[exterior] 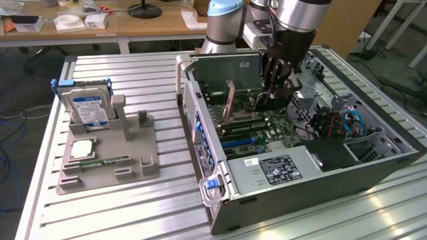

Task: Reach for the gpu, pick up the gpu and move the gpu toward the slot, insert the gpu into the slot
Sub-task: 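Insert the gpu into the slot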

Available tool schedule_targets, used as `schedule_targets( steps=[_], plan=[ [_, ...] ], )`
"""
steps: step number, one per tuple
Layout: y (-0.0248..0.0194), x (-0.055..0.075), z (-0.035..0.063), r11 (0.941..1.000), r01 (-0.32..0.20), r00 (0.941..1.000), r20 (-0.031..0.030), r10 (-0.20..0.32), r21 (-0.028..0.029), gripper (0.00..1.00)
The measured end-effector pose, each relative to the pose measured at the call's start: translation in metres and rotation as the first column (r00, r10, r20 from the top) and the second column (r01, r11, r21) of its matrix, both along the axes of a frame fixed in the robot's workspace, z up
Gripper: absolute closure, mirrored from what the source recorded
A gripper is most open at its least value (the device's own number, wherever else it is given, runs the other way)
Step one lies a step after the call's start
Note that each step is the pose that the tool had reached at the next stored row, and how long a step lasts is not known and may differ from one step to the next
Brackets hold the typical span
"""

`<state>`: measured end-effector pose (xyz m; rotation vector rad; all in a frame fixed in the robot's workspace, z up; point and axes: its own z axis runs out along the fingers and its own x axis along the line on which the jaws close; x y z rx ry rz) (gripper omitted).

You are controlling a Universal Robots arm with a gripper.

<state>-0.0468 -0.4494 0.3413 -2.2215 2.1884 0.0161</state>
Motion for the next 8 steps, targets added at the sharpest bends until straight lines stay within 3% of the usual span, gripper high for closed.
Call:
schedule_targets(
  steps=[3,6,8],
  plan=[
    [0.0,-0.003,-0.0054,1.0,-0.001,1.0,-0.0004,0.001,-0.0008,0.74],
    [0.0,-0.005,-0.0109,1.0,0.002,1.0,-0.0004,-0.002,-0.0061,0.74],
    [0.0,-0.006,-0.0145,0.9998,0.019,0.9998,-0.0004,-0.019,-0.0066,0.74]
  ],
)
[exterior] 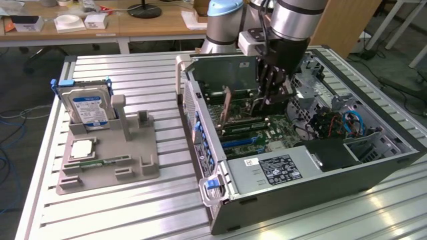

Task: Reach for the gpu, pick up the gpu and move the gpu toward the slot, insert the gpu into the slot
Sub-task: 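Insert the gpu into the slot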

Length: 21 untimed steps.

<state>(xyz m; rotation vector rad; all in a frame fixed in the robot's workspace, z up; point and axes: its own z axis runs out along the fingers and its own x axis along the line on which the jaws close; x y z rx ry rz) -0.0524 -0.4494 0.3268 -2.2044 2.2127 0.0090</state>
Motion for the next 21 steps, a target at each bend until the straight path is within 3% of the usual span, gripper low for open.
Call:
schedule_targets(
  steps=[3,7,13,21],
  plan=[
    [0.0,0.0,-0.0054,0.9993,0.036,0.9993,0.0,-0.036,-0.0021,0.74],
    [-0.0009,-0.002,-0.0118,0.9991,0.042,0.9991,0.0001,-0.042,-0.0048,0.74],
    [-0.0092,-0.002,-0.0175,0.9991,0.042,0.9991,0.0003,-0.042,-0.0063,0.74],
    [-0.01,-0.011,-0.0257,0.999,0.042,0.9991,0.0007,-0.042,-0.0177,0.74]
  ],
)
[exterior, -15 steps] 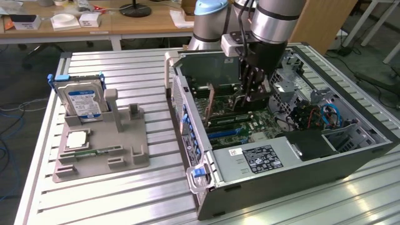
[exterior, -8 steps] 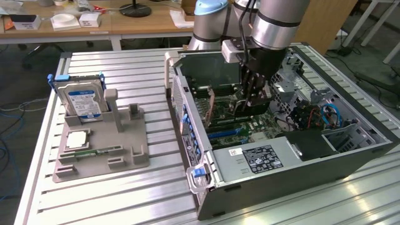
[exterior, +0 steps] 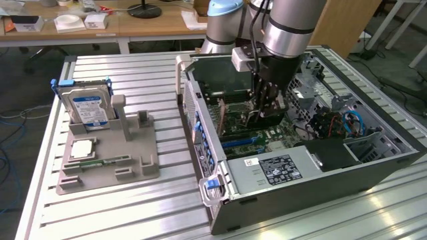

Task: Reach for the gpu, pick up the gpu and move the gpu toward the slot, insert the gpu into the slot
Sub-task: 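Insert the gpu into the slot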

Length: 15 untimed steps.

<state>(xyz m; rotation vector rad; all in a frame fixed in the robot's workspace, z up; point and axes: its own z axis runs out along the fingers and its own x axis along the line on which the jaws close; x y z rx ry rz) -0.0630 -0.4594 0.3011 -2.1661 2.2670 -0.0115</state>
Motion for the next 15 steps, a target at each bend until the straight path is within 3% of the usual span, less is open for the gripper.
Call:
schedule_targets(
  steps=[15],
  plan=[
    [-0.0006,-0.012,-0.024,1.0,0.0,1.0,0.0001,0.0,-0.0046,0.74]
  ],
)
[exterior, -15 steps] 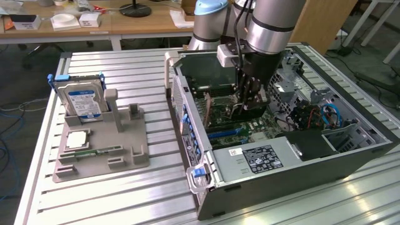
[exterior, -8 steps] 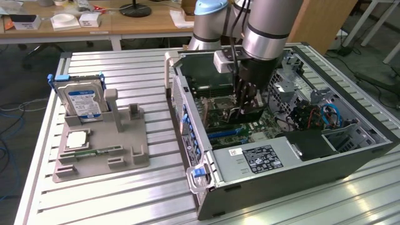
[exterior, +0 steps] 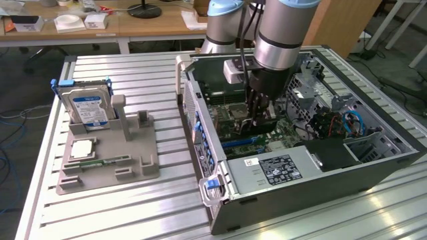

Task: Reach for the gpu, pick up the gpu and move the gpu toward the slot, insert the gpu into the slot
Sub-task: 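Insert the gpu into the slot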

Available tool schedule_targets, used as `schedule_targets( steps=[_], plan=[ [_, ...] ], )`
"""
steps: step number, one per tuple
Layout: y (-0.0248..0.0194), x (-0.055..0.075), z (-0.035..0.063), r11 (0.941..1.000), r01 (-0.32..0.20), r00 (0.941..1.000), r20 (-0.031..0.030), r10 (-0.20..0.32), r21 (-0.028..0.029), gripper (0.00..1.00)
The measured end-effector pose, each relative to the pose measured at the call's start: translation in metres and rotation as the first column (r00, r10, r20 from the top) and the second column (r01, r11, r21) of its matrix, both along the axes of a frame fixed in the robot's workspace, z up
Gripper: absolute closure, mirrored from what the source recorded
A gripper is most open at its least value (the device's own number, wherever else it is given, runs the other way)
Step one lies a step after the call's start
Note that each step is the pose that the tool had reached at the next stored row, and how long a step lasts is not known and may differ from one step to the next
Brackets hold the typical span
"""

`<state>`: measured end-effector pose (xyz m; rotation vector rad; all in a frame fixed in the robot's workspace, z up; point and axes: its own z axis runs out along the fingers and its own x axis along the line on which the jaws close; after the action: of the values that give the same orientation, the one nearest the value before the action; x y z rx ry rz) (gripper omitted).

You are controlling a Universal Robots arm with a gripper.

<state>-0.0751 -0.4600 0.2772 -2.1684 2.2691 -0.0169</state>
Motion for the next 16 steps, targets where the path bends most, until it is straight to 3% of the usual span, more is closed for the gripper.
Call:
schedule_targets(
  steps=[16],
  plan=[
    [0.0005,-0.008,-0.0131,1.0,0.0,1.0,0.0,0.0,0.0,0.74]
  ],
)
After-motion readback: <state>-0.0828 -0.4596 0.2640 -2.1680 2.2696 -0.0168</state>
